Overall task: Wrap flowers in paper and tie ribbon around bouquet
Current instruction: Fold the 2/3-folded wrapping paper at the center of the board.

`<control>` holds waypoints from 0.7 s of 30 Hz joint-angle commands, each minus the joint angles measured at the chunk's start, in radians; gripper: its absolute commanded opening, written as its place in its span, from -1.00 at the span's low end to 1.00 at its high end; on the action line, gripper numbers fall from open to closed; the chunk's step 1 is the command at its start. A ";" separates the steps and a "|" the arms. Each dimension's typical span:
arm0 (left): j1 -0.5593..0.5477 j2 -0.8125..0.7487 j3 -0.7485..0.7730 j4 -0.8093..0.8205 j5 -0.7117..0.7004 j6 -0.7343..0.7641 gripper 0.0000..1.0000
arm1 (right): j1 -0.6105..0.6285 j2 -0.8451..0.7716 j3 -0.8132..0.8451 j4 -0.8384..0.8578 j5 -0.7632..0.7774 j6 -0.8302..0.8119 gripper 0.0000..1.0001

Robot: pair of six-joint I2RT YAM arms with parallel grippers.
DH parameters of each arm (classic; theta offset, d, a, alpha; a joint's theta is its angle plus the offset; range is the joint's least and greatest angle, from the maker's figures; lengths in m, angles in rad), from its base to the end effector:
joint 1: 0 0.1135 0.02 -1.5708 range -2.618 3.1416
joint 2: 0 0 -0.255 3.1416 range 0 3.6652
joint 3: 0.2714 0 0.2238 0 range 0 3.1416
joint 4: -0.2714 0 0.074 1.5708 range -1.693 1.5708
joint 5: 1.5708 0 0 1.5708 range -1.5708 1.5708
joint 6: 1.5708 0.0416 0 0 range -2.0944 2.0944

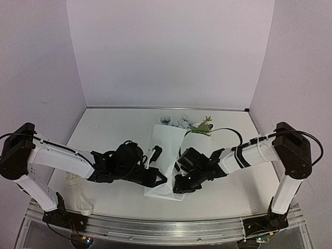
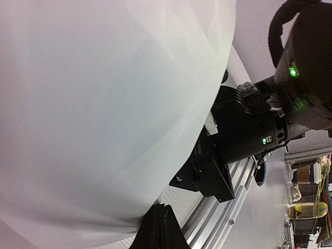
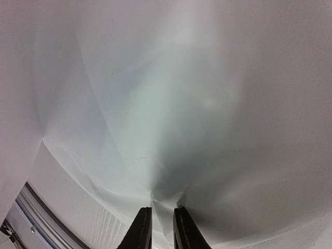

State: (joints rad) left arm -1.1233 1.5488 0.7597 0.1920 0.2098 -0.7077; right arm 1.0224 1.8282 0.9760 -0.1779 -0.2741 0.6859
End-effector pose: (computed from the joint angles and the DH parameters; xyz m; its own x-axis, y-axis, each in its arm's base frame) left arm 0.1236 -0.2776 0.1932 -0.8065 0.2110 -0.5523 0.5685 0.5331 -0.6266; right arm 0.1628 0.2881 0.1395 -0.9122 -0.3236 -0.2513 -0.4088 0.7598 0.5056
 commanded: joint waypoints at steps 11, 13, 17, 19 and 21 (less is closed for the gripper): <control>0.019 0.158 0.125 0.039 0.070 0.023 -1.00 | -0.023 -0.182 -0.232 0.205 0.111 0.007 -0.58; 0.026 0.174 0.131 0.042 0.082 0.015 -1.00 | -0.028 -0.212 -0.263 0.230 0.114 0.002 -0.53; 0.042 0.207 0.147 0.052 0.111 0.007 -1.00 | -0.030 -0.275 -0.295 0.253 0.107 -0.017 -0.42; 0.045 0.224 0.168 0.039 0.124 0.015 -1.00 | -0.033 -0.303 -0.312 0.260 0.108 -0.025 -0.36; 0.047 0.245 0.187 0.026 0.133 0.021 -1.00 | -0.044 -0.340 -0.328 0.272 0.109 -0.029 -0.26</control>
State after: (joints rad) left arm -1.0844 1.7601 0.8795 0.2169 0.3046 -0.7038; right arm 0.9932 1.5678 0.6725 0.0356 -0.1939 0.6822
